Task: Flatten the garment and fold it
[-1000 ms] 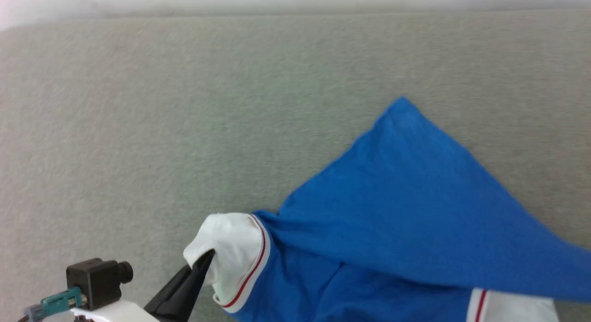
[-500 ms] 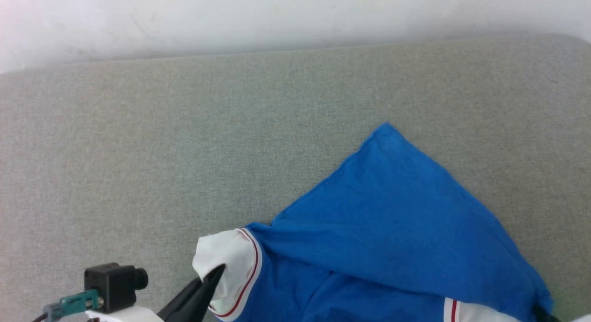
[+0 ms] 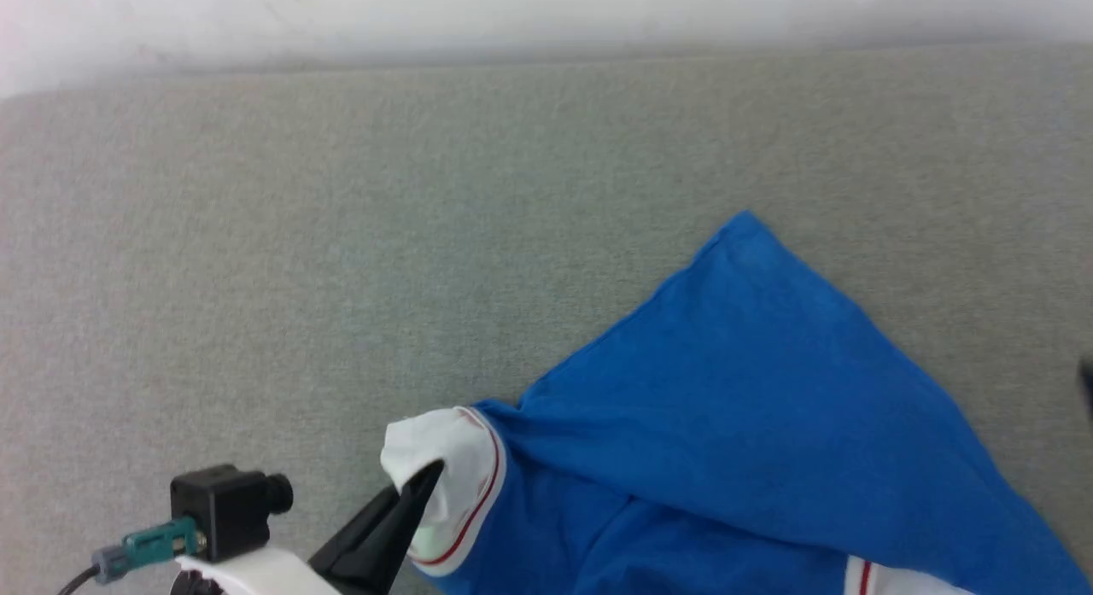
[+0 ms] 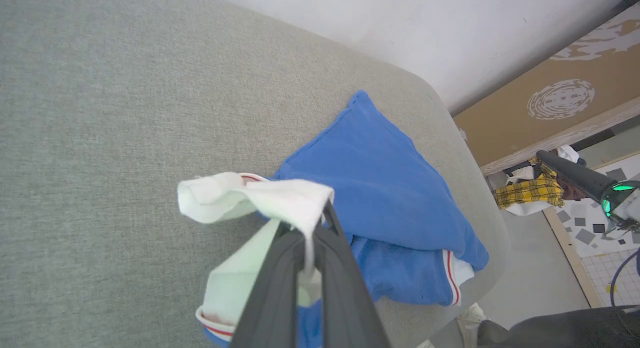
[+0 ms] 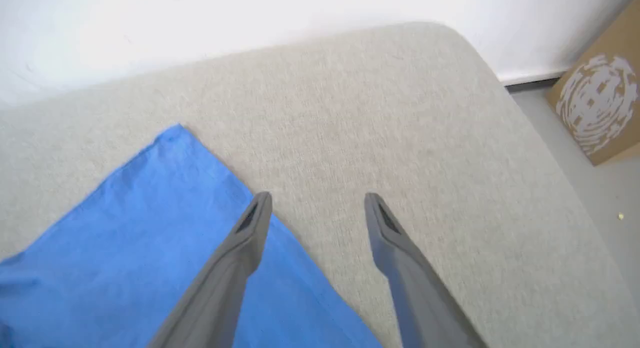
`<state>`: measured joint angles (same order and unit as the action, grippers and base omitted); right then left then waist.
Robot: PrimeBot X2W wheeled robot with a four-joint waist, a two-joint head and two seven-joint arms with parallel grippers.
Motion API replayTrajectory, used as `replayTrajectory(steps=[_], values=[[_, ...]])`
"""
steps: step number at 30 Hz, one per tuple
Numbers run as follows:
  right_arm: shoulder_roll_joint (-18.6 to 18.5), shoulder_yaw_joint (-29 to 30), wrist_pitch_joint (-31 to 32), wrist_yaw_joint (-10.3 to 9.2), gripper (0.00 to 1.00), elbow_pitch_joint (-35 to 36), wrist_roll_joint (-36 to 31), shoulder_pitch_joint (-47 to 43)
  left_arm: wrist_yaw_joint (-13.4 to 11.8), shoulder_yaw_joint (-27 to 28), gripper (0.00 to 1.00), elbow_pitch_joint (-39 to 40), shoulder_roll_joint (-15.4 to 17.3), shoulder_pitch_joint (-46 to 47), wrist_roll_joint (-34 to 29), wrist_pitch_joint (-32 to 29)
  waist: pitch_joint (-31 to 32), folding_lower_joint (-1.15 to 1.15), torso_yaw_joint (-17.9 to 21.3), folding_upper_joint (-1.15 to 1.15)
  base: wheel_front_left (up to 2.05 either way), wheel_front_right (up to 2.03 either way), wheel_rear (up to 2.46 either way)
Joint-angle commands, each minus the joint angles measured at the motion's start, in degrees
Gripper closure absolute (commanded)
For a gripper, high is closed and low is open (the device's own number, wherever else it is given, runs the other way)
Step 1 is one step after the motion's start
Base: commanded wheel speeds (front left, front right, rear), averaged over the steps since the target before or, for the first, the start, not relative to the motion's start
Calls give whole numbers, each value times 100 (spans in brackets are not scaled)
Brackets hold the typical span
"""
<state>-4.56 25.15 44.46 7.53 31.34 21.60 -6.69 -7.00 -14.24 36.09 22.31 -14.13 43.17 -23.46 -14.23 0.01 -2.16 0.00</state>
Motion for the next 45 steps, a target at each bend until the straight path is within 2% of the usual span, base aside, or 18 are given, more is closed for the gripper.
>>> replayTrajectory(steps=[1,3,5,7,12,17,25,26,27,28,31,34,38,45], values=[[-62,-55,114,-4,0,124,-34,365,73,-13,100,-1,-30,142,-34,54,-232,-1,-211,0,0,0,0],[-341,-299,384,-4,0,241,-190,975,136,-59,100,-48,-57,251,-56,101,-380,-1,-349,0,0,0,0],[-417,-551,611,-4,0,42,-258,1660,185,-105,100,-107,-82,347,-79,134,-515,-1,-486,0,0,0,0],[-680,-962,804,-4,0,-296,-398,2245,227,-147,100,-154,-111,433,-99,170,-664,-1,-625,0,0,0,0],[-895,-1642,1282,-4,0,-1429,-602,3275,341,-301,100,-250,-210,628,-105,229,-1004,-1,-1020,0,0,0,0],[-893,-1864,1876,-4,0,-2124,-760,3596,441,-426,100,-345,-298,798,-99,278,-1293,-1,-1366,0,0,0,0],[-1076,-1863,2152,-4,0,-2600,-938,3398,581,-557,100,-521,-413,1050,-69,352,-1583,-1,-1735,0,0,0,0],[-1089,-1860,2249,-4,7,-2651,-948,3329,588,-566,100,-544,-423,1069,-64,356,-1588,-1,-1755,0,0,0,0],[-1091,-1845,2375,-4,63,-2680,-950,3266,592,-570,100,-563,-430,1080,-56,359,-1586,-1,-1768,0,0,0,0],[-1097,-1844,2516,-4,100,-2687,-949,3212,593,-569,100,-579,-434,1086,-46,362,-1582,-1,-1775,0,0,0,0],[-1159,-1875,2804,-4,100,-2587,-918,3119,580,-543,100,-625,-429,1079,-25,368,-1517,-1,-1743,0,0,0,0],[-1197,-1890,2671,-4,100,-2430,-909,3100,574,-491,100,-650,-429,1079,-6,416,-1389,-1,-1653,0,0,0,0],[-1077,-1864,2207,-4,100,-2283,-788,3165,556,-410,100,-661,-434,1148,-36,497,-1103,-1,-1455,0,0,0,0],[-676,-1583,1144,-4,100,-2094,-621,3252,300,-94,100,-793,-422,1549,-336,631,-361,-1,-1049,0,0,0,0]])
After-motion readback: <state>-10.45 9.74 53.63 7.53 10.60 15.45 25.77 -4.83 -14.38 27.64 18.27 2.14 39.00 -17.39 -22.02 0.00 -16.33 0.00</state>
